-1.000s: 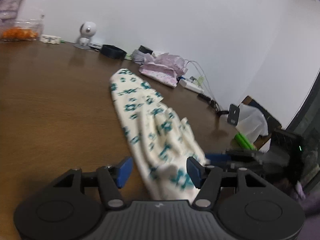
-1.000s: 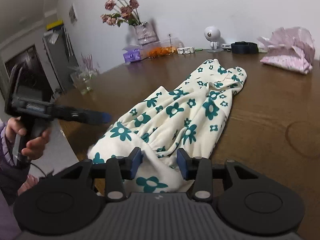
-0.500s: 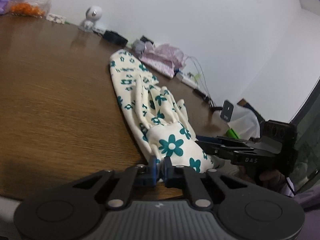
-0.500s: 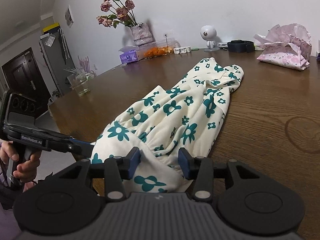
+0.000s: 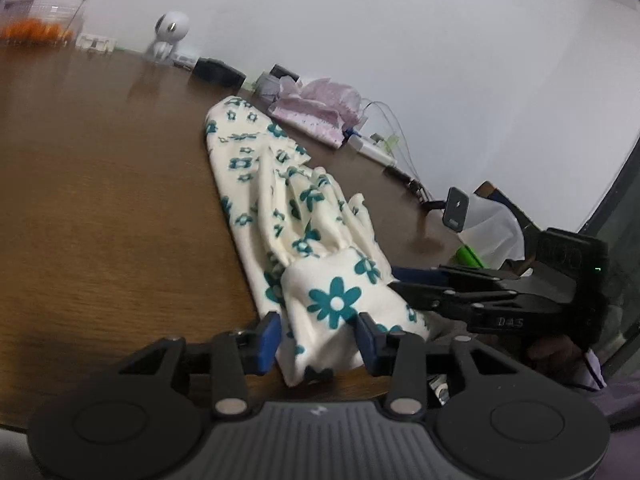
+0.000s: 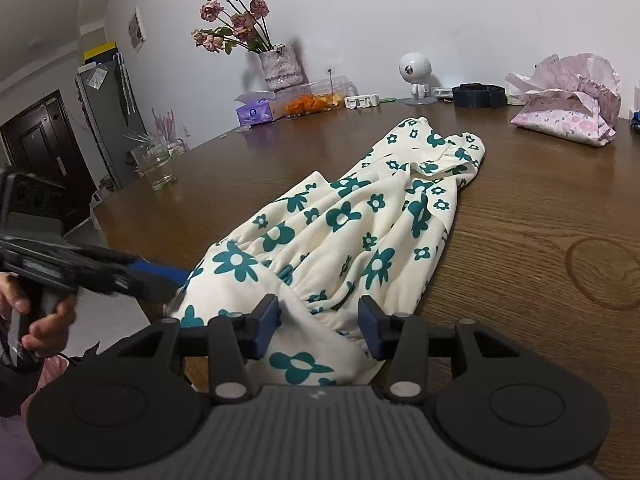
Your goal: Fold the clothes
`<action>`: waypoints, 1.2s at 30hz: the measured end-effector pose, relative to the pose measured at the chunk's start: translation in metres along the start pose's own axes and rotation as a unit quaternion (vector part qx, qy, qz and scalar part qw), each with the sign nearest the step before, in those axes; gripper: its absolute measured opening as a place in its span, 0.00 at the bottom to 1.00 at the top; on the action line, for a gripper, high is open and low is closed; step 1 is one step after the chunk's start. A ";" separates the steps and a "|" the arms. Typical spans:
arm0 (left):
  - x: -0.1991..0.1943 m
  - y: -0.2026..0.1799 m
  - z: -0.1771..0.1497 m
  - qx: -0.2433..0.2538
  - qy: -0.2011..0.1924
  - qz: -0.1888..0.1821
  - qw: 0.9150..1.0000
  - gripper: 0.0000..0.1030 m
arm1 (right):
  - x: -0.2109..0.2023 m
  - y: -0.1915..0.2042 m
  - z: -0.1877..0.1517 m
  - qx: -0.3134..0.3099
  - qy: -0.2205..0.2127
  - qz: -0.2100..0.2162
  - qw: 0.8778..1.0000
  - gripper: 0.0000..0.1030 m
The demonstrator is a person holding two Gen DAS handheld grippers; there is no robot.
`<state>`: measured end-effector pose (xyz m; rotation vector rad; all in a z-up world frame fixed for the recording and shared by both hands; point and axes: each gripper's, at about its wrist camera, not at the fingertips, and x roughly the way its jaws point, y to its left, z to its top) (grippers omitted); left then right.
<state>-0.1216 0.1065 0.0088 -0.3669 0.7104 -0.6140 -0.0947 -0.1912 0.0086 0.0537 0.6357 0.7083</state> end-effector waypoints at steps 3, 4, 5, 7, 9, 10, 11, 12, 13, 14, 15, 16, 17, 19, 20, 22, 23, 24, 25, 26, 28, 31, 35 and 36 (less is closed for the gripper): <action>-0.005 -0.002 -0.006 -0.013 -0.011 -0.005 1.000 0.03 | 0.000 0.001 -0.001 -0.002 -0.001 -0.001 1.000 0.42; -0.009 -0.004 -0.008 -0.013 -0.017 0.001 1.000 0.03 | 0.000 0.001 -0.001 -0.001 0.000 0.000 1.000 0.42; -0.012 -0.006 -0.011 -0.013 -0.020 0.008 1.000 0.02 | 0.000 0.000 -0.002 -0.001 0.001 0.001 1.000 0.42; -0.016 -0.006 -0.014 -0.015 -0.019 0.015 1.000 0.02 | 0.000 -0.001 -0.002 0.002 0.001 0.003 1.000 0.42; -0.015 -0.005 -0.011 -0.006 -0.011 0.018 1.000 0.04 | 0.001 -0.002 -0.002 0.004 0.001 0.004 1.000 0.42; -0.014 -0.004 -0.009 -0.003 -0.009 0.020 1.000 0.08 | 0.000 -0.002 -0.002 0.004 0.000 0.005 1.000 0.42; -0.015 -0.002 -0.005 -0.002 -0.010 0.021 1.000 0.16 | -0.001 -0.001 -0.001 -0.001 -0.002 0.004 1.000 0.43; -0.016 -0.002 0.000 -0.001 -0.012 0.021 1.000 0.20 | -0.003 0.000 -0.001 -0.005 -0.005 0.004 1.000 0.43; -0.015 -0.002 0.005 0.006 -0.017 0.020 1.000 0.29 | -0.005 0.001 0.000 -0.009 -0.009 0.003 1.000 0.43; -0.013 -0.001 0.011 0.012 -0.019 0.018 1.000 0.40 | -0.010 0.001 0.002 -0.014 -0.016 0.004 1.000 0.43; -0.010 -0.001 0.017 0.019 -0.022 0.015 0.999 0.43 | -0.014 0.000 0.004 -0.016 -0.021 0.003 1.000 0.43; -0.006 -0.001 0.023 0.025 -0.023 0.013 0.999 0.45 | -0.018 -0.001 0.005 -0.018 -0.026 0.003 0.999 0.43; 0.000 0.000 0.028 0.026 -0.019 0.012 0.999 0.45 | -0.022 -0.002 0.007 -0.020 -0.031 0.004 0.999 0.43; 0.012 0.000 0.035 0.035 -0.011 0.003 0.999 0.42 | -0.030 -0.004 0.006 -0.034 -0.039 0.014 0.999 0.43; 0.017 -0.001 0.037 0.042 -0.005 -0.005 0.999 0.38 | -0.033 -0.003 0.003 -0.045 -0.037 0.023 0.998 0.47; 0.026 -0.003 0.037 0.054 0.010 -0.013 0.998 0.24 | -0.039 -0.002 -0.003 -0.067 -0.031 0.039 0.996 0.52; 0.029 -0.003 0.037 0.054 0.016 -0.011 0.998 0.25 | -0.039 0.001 -0.007 -0.079 -0.025 0.044 0.996 0.52; 0.028 -0.002 0.036 0.054 0.018 -0.012 0.998 0.26 | -0.040 0.004 -0.010 -0.092 -0.020 0.048 0.994 0.52; 0.025 -0.001 0.036 0.056 0.017 -0.012 0.998 0.35 | -0.040 0.007 -0.011 -0.108 -0.022 0.049 0.993 0.52; 0.020 0.000 0.037 0.058 0.016 -0.011 0.998 0.44 | -0.039 0.010 -0.012 -0.124 -0.023 0.050 0.991 0.56; 0.004 0.000 0.038 0.077 -0.001 -0.001 0.997 0.48 | -0.039 0.015 -0.014 -0.156 -0.026 0.053 0.986 0.71; -0.017 -0.009 0.041 0.118 -0.022 -0.003 0.993 0.61 | -0.037 0.023 -0.015 -0.211 -0.025 0.058 0.976 0.75; -0.013 -0.043 0.041 0.217 -0.018 0.005 0.976 0.74 | -0.015 0.024 -0.006 -0.268 0.020 0.071 0.961 0.67; -0.011 -0.052 0.038 0.252 -0.014 0.002 0.968 0.75 | -0.009 0.022 -0.003 -0.269 0.035 0.084 0.959 0.63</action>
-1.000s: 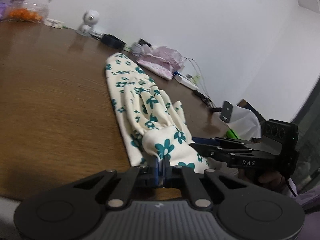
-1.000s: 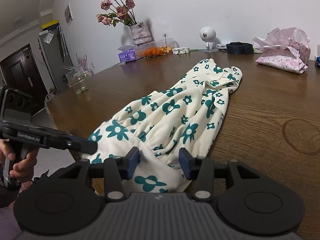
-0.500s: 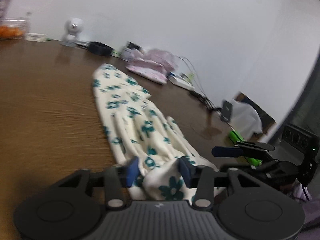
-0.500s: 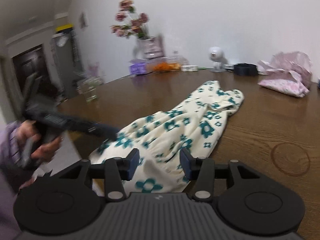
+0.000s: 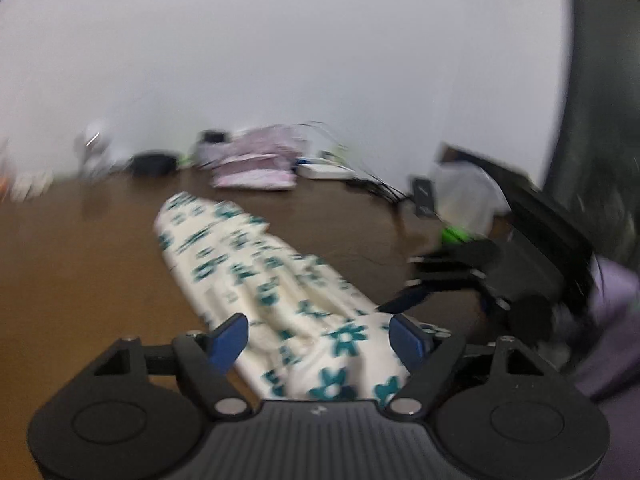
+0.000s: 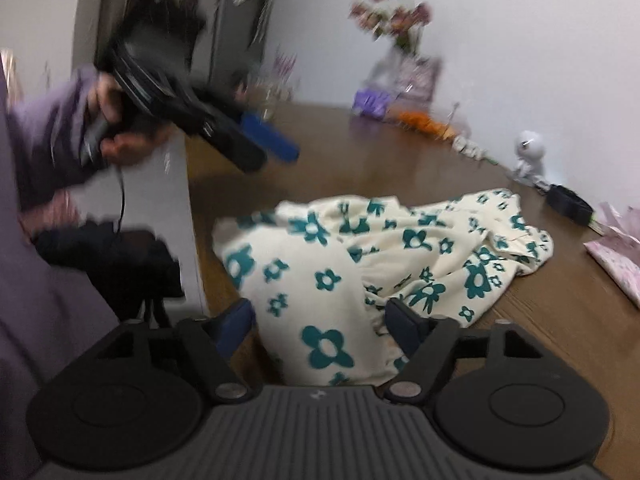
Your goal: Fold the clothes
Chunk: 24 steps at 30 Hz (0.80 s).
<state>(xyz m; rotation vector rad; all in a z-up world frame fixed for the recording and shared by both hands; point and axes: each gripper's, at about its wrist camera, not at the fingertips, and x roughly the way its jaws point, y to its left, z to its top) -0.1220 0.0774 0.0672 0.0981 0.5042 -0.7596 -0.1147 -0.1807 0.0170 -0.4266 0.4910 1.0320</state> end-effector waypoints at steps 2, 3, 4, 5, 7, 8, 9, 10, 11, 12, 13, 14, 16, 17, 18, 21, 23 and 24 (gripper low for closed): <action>0.006 -0.018 -0.004 0.082 0.007 -0.005 0.997 0.75 | 0.009 -0.009 0.003 0.002 0.020 0.032 0.999 0.50; 0.009 -0.027 -0.007 0.121 0.012 -0.006 0.993 0.75 | 0.009 -0.014 0.006 0.014 0.023 0.043 0.999 0.47; 0.012 -0.036 -0.011 0.157 0.023 -0.001 0.987 0.75 | 0.007 -0.019 0.008 0.026 0.024 0.056 0.998 0.37; 0.015 -0.044 -0.016 0.195 0.032 0.005 0.980 0.75 | 0.005 -0.024 0.010 0.038 0.024 0.069 0.997 0.28; 0.019 -0.056 -0.030 0.263 0.038 0.018 0.964 0.75 | 0.000 -0.034 0.012 0.057 0.024 0.093 0.994 0.27; 0.021 -0.063 -0.037 0.299 0.040 0.024 0.953 0.75 | -0.002 -0.039 0.012 0.065 0.024 0.103 0.992 0.26; 0.023 -0.068 -0.043 0.336 0.041 0.026 0.941 0.75 | -0.002 -0.044 0.011 0.075 0.024 0.112 0.991 0.26; 0.026 -0.070 -0.047 0.355 0.046 0.021 0.933 0.75 | -0.003 -0.048 0.009 0.085 0.024 0.121 0.989 0.26; 0.028 -0.071 -0.050 0.374 0.052 0.017 0.926 0.75 | -0.003 -0.052 0.008 0.095 0.025 0.130 0.987 0.26; 0.030 -0.072 -0.051 0.388 0.057 0.010 0.920 0.75 | -0.003 -0.056 0.007 0.103 0.025 0.139 0.985 0.26; 0.031 -0.068 -0.049 0.383 0.063 -0.002 0.922 0.75 | -0.003 -0.057 0.007 0.105 0.025 0.145 0.983 0.25; 0.031 -0.064 -0.045 0.371 0.066 -0.012 0.926 0.75 | -0.004 -0.059 0.008 0.107 0.024 0.154 0.982 0.25; 0.030 -0.055 -0.040 0.355 0.066 -0.022 0.932 0.74 | -0.006 -0.060 0.010 0.106 0.023 0.179 0.978 0.24; 0.030 -0.051 -0.039 0.350 0.065 -0.033 0.934 0.74 | -0.007 -0.059 0.011 0.106 0.023 0.190 0.976 0.24; 0.029 -0.049 -0.039 0.349 0.062 -0.049 0.934 0.71 | -0.009 -0.056 0.012 0.103 0.024 0.195 0.975 0.24; 0.034 -0.042 -0.038 0.327 0.071 -0.086 0.938 0.36 | -0.017 -0.046 0.012 0.090 0.026 0.188 0.978 0.30; 0.039 -0.029 -0.033 0.276 0.088 -0.111 0.951 0.34 | -0.023 -0.038 0.011 0.074 0.026 0.160 0.984 0.65; 0.041 -0.023 -0.030 0.249 0.095 -0.124 0.956 0.34 | -0.030 -0.030 0.009 0.056 0.013 0.137 0.989 0.75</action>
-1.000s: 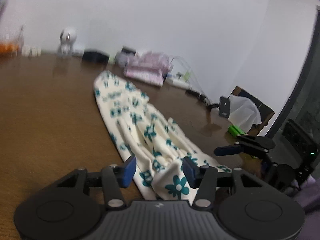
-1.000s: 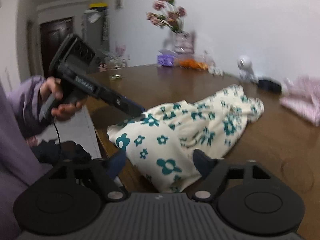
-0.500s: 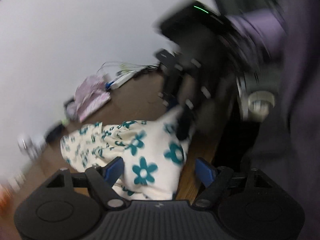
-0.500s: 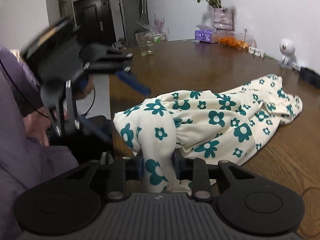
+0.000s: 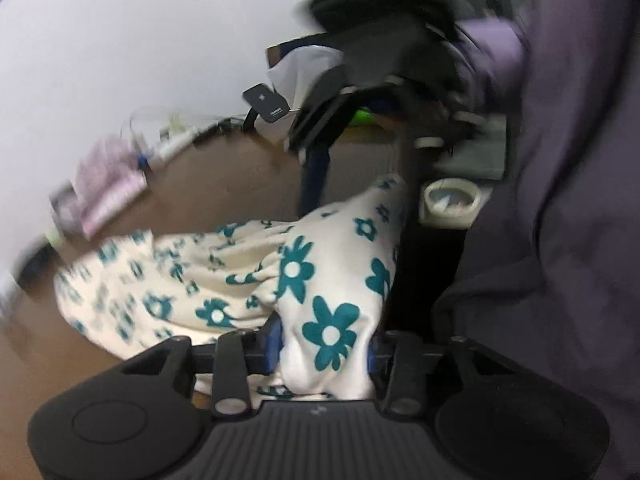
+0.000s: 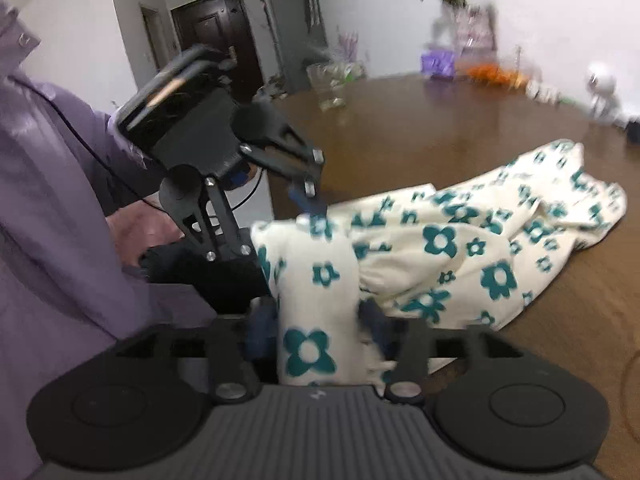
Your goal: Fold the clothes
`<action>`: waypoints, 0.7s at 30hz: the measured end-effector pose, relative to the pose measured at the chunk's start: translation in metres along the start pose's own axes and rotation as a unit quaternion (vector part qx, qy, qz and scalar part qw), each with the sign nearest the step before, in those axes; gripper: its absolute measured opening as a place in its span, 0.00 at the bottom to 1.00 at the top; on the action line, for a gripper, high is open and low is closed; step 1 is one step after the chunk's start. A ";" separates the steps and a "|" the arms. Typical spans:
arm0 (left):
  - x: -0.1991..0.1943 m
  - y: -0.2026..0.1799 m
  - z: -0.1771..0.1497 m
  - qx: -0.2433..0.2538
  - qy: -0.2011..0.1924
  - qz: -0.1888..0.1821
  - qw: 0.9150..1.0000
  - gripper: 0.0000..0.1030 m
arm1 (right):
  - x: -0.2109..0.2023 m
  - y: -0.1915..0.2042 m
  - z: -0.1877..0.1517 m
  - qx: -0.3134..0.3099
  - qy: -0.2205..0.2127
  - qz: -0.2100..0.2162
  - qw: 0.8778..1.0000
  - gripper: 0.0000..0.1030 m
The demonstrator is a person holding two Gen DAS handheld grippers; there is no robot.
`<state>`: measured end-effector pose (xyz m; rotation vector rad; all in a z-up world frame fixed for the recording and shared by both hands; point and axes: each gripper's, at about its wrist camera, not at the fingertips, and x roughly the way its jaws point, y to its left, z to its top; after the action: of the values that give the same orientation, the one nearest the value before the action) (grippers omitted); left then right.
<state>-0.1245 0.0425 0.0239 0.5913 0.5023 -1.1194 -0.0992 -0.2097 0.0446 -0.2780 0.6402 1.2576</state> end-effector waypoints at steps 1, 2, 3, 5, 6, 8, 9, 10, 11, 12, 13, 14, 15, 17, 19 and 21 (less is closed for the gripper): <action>-0.002 0.009 -0.001 -0.032 -0.007 -0.015 0.999 0.33 | -0.004 0.009 -0.003 -0.020 -0.011 -0.023 0.999 0.88; -0.006 0.019 -0.003 -0.070 -0.018 -0.033 0.997 0.31 | -0.007 0.019 -0.006 -0.043 -0.022 -0.047 0.998 0.91; -0.010 0.027 -0.002 -0.100 -0.028 -0.048 0.993 0.31 | -0.007 0.029 -0.011 -0.074 -0.026 -0.072 0.994 0.91; -0.013 0.039 -0.003 -0.151 -0.038 -0.074 0.985 0.30 | -0.001 0.044 -0.021 -0.125 -0.028 -0.110 0.986 0.89; -0.015 0.045 -0.003 -0.173 -0.041 -0.086 0.980 0.30 | 0.002 0.048 -0.025 -0.142 -0.036 -0.124 0.981 0.88; -0.020 0.047 0.001 -0.188 -0.037 -0.105 0.976 0.30 | 0.009 0.055 -0.032 -0.176 -0.054 -0.153 0.971 0.79; -0.024 0.046 0.003 -0.186 -0.034 -0.113 0.975 0.30 | 0.011 0.056 -0.032 -0.183 -0.064 -0.163 0.967 0.73; -0.028 0.043 0.004 -0.183 -0.034 -0.114 0.976 0.31 | 0.012 0.052 -0.029 -0.173 -0.066 -0.147 0.972 0.55; -0.032 0.041 0.006 -0.178 -0.032 -0.109 0.977 0.35 | 0.012 0.048 -0.025 -0.163 -0.067 -0.132 0.975 0.37; -0.035 0.039 0.008 -0.172 -0.031 -0.103 0.979 0.39 | 0.012 0.043 -0.022 -0.148 -0.067 -0.113 0.980 0.34; -0.039 0.035 0.007 -0.165 -0.034 -0.095 0.981 0.49 | 0.012 0.036 -0.018 -0.116 -0.058 -0.082 0.988 0.33; -0.044 0.032 0.003 -0.158 -0.039 -0.084 0.983 0.67 | 0.011 0.028 -0.015 -0.082 -0.050 -0.054 0.994 0.31; -0.048 0.029 0.000 -0.151 -0.043 -0.074 0.985 0.76 | 0.009 0.020 -0.014 -0.047 -0.045 -0.031 0.997 0.31; -0.052 0.022 -0.008 -0.139 -0.048 -0.053 0.988 0.82 | 0.004 0.002 -0.013 0.010 -0.048 0.013 0.999 0.28; -0.055 0.015 -0.015 -0.126 -0.053 -0.030 0.990 0.82 | -0.001 -0.015 -0.013 0.055 -0.061 0.052 0.995 0.27; -0.049 0.013 -0.015 -0.114 -0.062 -0.011 0.991 0.79 | -0.006 -0.031 -0.014 0.096 -0.075 0.087 0.989 0.25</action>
<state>-0.1314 0.0899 0.0463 0.3154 0.5215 -1.0945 -0.0754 -0.2313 0.0330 0.0334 0.6611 1.3583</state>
